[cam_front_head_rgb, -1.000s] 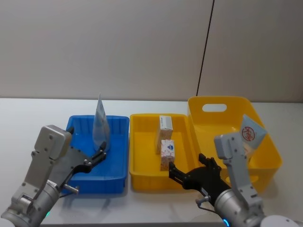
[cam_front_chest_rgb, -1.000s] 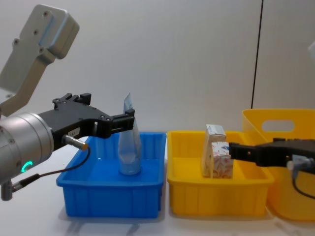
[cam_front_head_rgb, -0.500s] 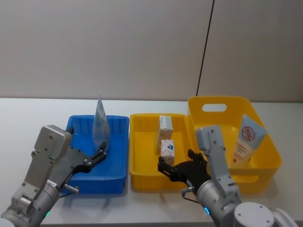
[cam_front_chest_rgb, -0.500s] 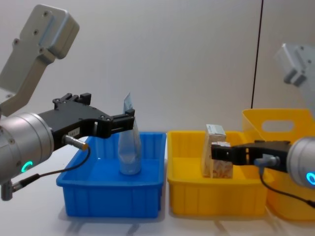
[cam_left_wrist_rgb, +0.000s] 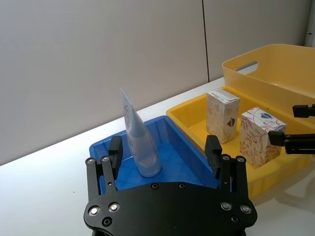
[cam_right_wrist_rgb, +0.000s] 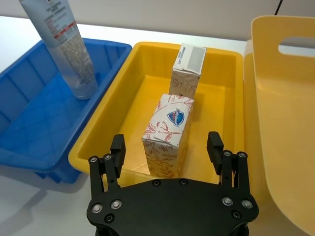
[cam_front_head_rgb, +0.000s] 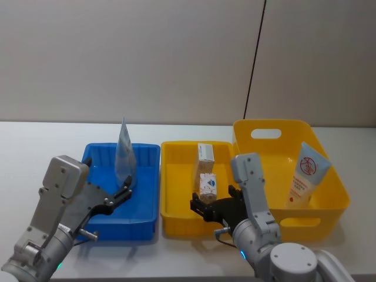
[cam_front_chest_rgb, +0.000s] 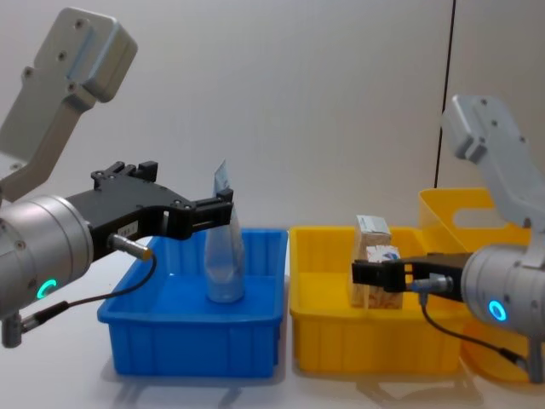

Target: Bimanual collaborative sorting of washing and personal care products

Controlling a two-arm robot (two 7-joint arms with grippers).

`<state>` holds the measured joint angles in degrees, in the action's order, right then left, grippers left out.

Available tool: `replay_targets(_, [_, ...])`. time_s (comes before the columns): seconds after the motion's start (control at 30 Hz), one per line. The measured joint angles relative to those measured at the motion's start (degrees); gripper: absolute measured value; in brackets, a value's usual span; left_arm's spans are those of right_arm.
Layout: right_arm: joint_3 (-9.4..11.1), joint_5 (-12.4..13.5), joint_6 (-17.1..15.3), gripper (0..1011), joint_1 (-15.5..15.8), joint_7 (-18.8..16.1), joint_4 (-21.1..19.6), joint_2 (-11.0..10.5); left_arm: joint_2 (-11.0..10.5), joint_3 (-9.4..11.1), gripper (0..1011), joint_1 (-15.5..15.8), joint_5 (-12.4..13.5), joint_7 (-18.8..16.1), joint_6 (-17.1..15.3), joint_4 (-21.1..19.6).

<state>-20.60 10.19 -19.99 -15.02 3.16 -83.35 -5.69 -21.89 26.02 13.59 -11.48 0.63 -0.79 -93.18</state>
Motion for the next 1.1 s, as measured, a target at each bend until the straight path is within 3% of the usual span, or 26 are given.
replay_targets(0.9, [-0.7,-2.7,2.6,1003,-6.6,0.8,12.2,4.4,0.0,0.0,1001,0.0,0.0,0.0,0.0,0.0])
replay_targets(1.1, [-0.7,-3.0,3.0,875,-7.3,0.9,13.5,4.8,0.0,0.0,1001,0.0,0.0,0.0,0.0,0.0])
